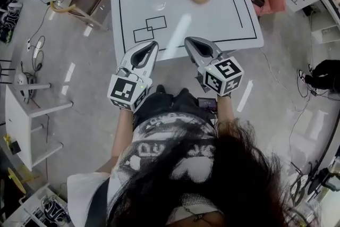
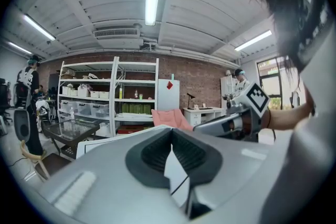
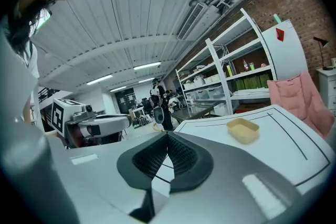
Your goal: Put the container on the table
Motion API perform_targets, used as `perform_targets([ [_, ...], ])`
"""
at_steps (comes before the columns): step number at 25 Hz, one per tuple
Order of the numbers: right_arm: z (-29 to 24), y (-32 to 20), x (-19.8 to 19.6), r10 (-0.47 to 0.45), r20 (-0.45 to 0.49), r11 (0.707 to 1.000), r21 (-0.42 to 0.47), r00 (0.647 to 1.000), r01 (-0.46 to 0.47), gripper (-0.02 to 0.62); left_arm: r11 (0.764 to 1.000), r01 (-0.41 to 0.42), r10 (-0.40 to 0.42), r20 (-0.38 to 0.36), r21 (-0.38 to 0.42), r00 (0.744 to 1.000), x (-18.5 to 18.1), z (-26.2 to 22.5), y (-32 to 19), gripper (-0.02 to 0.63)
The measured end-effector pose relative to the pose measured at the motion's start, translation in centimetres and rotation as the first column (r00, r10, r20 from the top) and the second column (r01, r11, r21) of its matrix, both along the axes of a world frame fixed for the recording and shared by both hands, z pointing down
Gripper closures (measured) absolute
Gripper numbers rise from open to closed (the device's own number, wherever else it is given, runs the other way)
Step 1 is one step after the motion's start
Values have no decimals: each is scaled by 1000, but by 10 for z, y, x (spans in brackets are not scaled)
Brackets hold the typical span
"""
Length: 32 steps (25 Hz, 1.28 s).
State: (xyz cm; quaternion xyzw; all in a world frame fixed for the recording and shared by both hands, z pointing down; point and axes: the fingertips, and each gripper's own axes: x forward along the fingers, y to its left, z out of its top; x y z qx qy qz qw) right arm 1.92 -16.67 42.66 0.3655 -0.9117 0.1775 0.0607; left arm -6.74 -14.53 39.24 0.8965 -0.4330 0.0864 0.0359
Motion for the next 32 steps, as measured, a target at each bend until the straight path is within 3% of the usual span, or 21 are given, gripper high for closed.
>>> perform_targets([
  [17, -6, 14, -71, -34, -71, 999, 38, 997, 37, 591, 1000, -12, 13, -36, 21, 999, -62, -4, 14, 606],
  [32, -6, 18, -82, -30, -91, 999, 42, 995, 34, 591, 999, -21, 23, -55, 32, 998, -70, -4, 19, 606],
])
